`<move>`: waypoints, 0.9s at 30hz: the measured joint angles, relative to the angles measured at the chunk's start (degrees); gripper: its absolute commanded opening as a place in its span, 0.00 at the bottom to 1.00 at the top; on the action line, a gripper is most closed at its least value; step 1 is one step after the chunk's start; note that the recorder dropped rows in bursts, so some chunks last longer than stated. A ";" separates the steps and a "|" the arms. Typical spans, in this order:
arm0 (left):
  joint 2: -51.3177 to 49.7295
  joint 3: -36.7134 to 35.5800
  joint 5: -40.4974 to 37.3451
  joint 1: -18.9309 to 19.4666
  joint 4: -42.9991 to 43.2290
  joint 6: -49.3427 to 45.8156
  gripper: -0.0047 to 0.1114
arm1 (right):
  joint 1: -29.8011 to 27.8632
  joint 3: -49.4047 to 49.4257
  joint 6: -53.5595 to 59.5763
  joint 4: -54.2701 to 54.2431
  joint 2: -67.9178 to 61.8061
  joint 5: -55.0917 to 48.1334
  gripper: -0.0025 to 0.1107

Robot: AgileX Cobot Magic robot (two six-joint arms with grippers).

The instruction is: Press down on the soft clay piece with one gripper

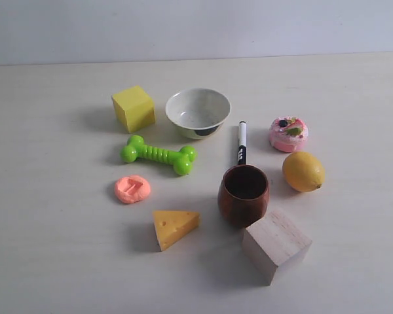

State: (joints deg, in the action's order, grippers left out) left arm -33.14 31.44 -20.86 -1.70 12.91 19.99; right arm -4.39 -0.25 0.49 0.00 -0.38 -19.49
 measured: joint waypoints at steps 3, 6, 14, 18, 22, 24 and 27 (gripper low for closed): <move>7.41 -6.79 2.23 2.26 0.00 0.00 0.07 | 0.00 0.00 0.00 0.00 0.00 0.00 0.02; 13.27 -12.73 5.19 2.51 0.00 0.00 0.07 | 0.00 0.00 0.00 0.00 0.00 0.00 0.02; 19.49 -22.07 9.35 2.61 -0.04 2.10 0.07 | 0.00 0.00 0.00 0.00 0.00 0.00 0.02; 21.01 -24.29 9.47 2.61 -0.41 2.50 0.07 | 0.00 0.00 0.00 0.00 0.00 0.00 0.02; 24.87 -26.76 10.01 2.61 -0.64 2.62 0.07 | 0.00 0.00 0.00 0.00 0.00 0.00 0.02; 27.13 -28.43 10.01 2.61 -1.17 2.84 0.07 | 0.00 0.00 0.00 0.00 0.00 0.00 0.02; 29.67 -30.73 10.01 2.61 -2.23 2.94 0.07 | 0.00 0.00 0.00 0.00 0.00 0.00 0.02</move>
State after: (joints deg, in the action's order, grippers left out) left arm -3.47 0.71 -10.86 0.92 10.68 22.93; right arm -4.39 -0.25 0.49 0.00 -0.38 -19.49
